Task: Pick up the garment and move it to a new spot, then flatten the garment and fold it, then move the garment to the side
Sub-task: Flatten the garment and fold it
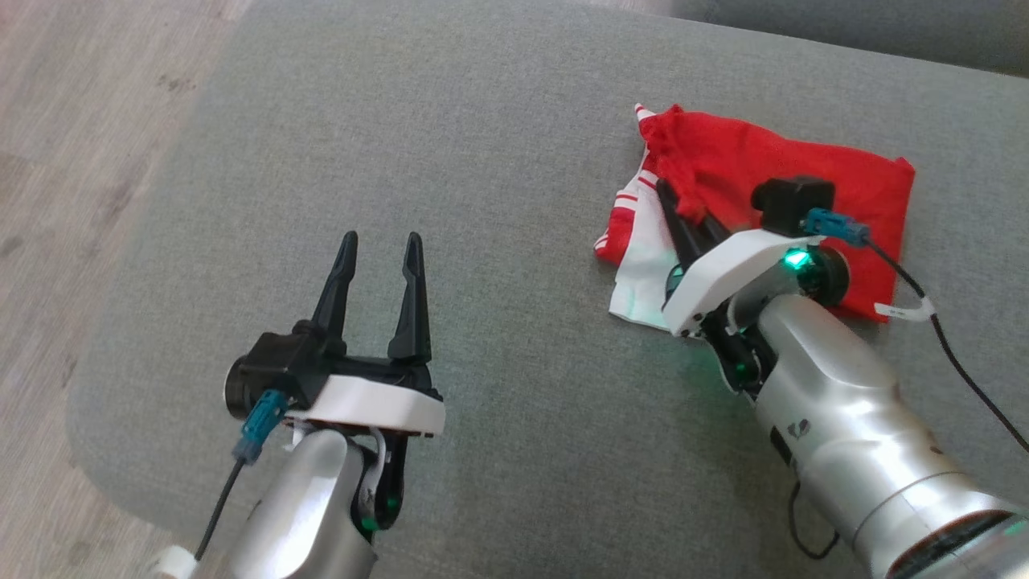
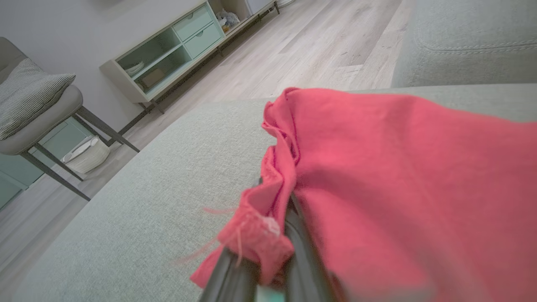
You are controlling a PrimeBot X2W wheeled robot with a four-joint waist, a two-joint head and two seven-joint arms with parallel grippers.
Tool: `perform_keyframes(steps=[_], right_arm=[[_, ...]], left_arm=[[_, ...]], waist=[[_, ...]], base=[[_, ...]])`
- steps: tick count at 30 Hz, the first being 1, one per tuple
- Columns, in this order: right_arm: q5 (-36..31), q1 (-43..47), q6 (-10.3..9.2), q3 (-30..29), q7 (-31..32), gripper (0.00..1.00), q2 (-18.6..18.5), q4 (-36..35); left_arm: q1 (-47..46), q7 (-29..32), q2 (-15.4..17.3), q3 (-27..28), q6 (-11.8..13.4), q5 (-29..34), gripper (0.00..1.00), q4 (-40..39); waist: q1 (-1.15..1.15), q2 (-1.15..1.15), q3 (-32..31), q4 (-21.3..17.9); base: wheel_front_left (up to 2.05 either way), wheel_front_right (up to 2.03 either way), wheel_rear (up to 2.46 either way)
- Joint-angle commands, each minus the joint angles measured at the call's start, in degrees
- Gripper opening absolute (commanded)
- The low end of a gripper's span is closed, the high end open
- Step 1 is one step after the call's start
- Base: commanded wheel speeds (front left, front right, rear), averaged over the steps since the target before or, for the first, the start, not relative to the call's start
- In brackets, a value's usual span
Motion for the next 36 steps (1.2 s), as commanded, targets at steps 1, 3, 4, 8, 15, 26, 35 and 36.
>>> perform_keyframes(steps=[1,3,4,8,15,26,35,36], right_arm=[[1.2,-1.4,-0.05,1.9,-0.9,0.0,1.1,-1.4],[2.2,-1.8,-0.05,3.7,-1.5,0.88,1.1,-1.0],[2.6,-1.9,-0.05,4.7,-1.5,1.0,1.1,-0.8],[6.3,-2.2,-0.05,7.7,-2.6,1.0,1.1,-3.0],[13.2,-3.2,-0.05,11.3,-4.1,1.0,1.1,-10.4],[-2.6,0.5,-0.05,-7.8,-4.3,1.0,1.1,-15.6],[-21.6,15.5,-0.05,-26.5,-4.3,1.0,-0.3,-23.0],[-23.1,17.4,-0.05,-27.8,-4.3,1.0,-0.2,-24.2]], left_arm=[[-2.3,-0.3,0.4,1.7,0.5,-0.3,1.0,-1.8],[-2.2,-0.3,0.4,1.8,0.5,-0.2,1.0,-1.7],[-2.2,-0.3,0.4,1.8,0.5,-0.2,1.0,-1.6],[-2.3,-0.3,0.4,2.4,0.5,0.1,1.0,-1.3],[-1.4,-0.3,0.4,4.0,0.0,1.1,1.0,-0.9],[0.8,-0.3,0.4,6.5,-0.6,2.4,1.0,-1.2],[3.1,-0.3,0.4,8.6,-0.9,3.1,1.0,-1.0],[3.4,-0.3,0.4,8.9,-1.0,3.2,1.0,-0.9]], waist=[[-0.01,0.0,0.1,-0.1],[-0.01,0.0,0.1,-0.3],[-0.01,0.0,0.0,-0.5],[-0.01,0.0,-0.8,-1.8],[-0.01,0.0,-4.0,-5.7],[-0.01,0.0,-8.8,-12.6],[-0.01,0.0,-10.9,-16.9],[-0.01,0.0,-11.0,-17.2]], base=[[0.0,0.0,0.0],[0.0,0.0,0.0],[0.0,0.0,0.0],[0.0,0.0,0.0],[0.0,0.0,0.0],[0.0,0.0,0.0],[0.0,0.0,0.0],[0.0,0.0,0.0]])
